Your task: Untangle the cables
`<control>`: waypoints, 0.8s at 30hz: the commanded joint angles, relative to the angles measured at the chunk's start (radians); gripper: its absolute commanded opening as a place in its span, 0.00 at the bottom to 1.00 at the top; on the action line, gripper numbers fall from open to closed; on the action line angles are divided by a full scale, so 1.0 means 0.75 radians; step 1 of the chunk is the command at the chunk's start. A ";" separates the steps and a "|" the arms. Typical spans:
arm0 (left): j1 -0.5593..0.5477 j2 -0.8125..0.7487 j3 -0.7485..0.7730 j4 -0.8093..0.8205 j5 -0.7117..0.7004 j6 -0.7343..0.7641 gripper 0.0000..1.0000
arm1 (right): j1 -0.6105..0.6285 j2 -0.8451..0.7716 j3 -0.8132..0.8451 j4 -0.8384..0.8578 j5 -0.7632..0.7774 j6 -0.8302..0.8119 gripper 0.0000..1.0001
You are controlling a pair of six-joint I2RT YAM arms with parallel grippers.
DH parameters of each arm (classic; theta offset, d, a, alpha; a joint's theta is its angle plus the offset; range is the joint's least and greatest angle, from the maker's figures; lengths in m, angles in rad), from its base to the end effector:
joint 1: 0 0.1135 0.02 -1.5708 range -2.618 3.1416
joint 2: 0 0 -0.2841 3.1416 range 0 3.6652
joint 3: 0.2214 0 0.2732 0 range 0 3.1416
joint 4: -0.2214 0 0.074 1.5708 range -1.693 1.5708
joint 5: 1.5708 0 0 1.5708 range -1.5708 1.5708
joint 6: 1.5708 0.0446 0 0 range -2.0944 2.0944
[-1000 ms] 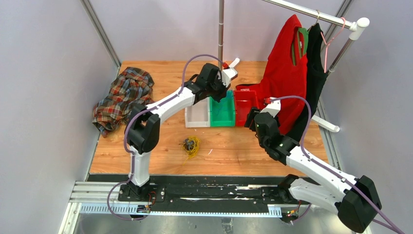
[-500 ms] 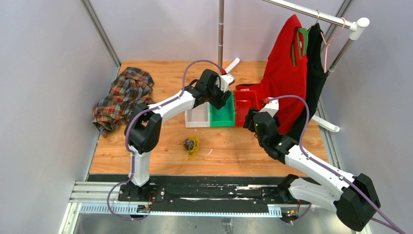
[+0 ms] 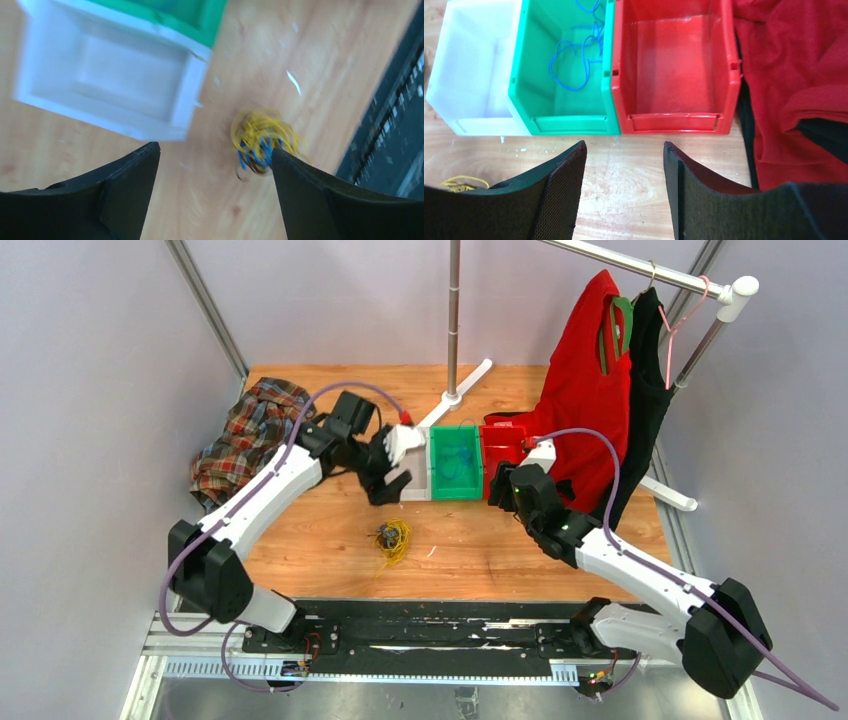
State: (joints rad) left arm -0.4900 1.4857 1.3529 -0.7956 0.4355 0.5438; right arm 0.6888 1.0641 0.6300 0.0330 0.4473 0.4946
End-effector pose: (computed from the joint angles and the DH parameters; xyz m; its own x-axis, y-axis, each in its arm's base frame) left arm 0.2881 -0.1750 0.3291 -0.2684 0.6748 -0.6875 0.9215 0.3878 0.0209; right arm 0.2086 0.1468 0.2596 -0.3914 0.2321 -0.8905 -0.0907 0.9532 0.2884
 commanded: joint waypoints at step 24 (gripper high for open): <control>0.009 0.080 -0.350 0.041 0.014 0.214 0.09 | 0.183 0.109 0.061 0.073 -0.118 0.008 0.42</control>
State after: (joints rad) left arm -0.4873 1.6035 1.0710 -0.7753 0.4595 0.6994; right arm 0.8093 1.1419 0.6479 0.0540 0.3824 0.4984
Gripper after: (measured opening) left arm 0.167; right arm 0.434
